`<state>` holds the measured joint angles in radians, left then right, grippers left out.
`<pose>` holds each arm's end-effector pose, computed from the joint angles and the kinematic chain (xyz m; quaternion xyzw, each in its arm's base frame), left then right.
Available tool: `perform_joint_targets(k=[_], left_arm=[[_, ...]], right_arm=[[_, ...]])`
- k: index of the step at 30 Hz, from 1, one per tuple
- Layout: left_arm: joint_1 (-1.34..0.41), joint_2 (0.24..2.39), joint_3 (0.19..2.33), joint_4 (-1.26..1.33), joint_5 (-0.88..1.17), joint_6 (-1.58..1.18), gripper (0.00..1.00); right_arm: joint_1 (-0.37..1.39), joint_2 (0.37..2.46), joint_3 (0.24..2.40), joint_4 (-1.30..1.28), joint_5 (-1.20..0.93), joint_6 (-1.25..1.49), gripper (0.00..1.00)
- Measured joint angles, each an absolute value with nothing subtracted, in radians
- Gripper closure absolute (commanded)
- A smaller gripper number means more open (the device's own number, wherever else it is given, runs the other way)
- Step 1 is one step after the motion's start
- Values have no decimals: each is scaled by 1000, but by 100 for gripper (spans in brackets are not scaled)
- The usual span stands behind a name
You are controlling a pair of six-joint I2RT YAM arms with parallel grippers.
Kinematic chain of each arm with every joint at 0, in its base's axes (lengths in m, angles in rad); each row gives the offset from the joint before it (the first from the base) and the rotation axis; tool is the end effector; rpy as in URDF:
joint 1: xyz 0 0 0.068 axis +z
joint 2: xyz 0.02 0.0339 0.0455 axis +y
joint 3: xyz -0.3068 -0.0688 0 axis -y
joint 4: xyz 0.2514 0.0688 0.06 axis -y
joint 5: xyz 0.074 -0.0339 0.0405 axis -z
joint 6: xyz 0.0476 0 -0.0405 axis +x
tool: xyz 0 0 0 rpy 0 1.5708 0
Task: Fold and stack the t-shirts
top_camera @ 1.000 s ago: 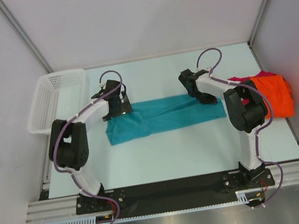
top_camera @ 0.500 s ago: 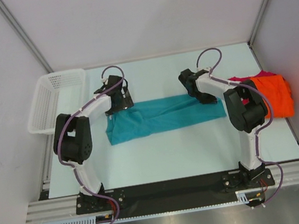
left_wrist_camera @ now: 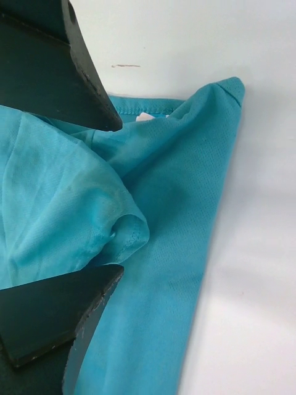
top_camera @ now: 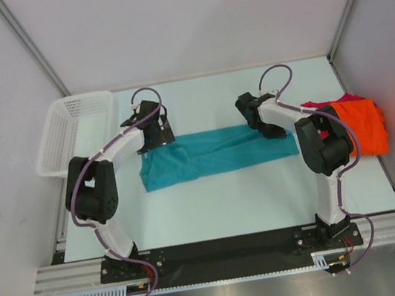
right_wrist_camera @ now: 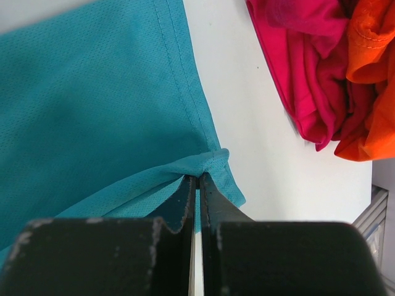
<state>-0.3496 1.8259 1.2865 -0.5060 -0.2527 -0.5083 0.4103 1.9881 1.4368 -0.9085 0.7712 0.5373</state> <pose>0.3838 -0.1273 0.2288 -0.1086 0.9524 0.0035 0.2849 0.3818 0.1299 0.2059 0.0795 0.9220 -0.3107 0.2171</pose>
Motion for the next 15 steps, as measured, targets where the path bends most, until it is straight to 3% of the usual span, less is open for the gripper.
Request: perform_joint_targets(k=[4,7,8,11,15], left_arm=[[-359,1795,1287,-505,-259,-516,9],[-364,1798,1289,-503,-258,-515,25],[-364,1802,1291,-503,-258,-514,34],[-364,1822,1303,-496,-257,-511,44],[-364,1840,1304,-487,-258,-505,44]], right_arm=[[411,1988,1431,-906,772,537,100],[411,1988,1427,-906,771,537,100],[411,1988,1426,-906,772,537,100],[411,1988,1420,-906,772,537,100],[409,1988,1409,-906,773,536,100]])
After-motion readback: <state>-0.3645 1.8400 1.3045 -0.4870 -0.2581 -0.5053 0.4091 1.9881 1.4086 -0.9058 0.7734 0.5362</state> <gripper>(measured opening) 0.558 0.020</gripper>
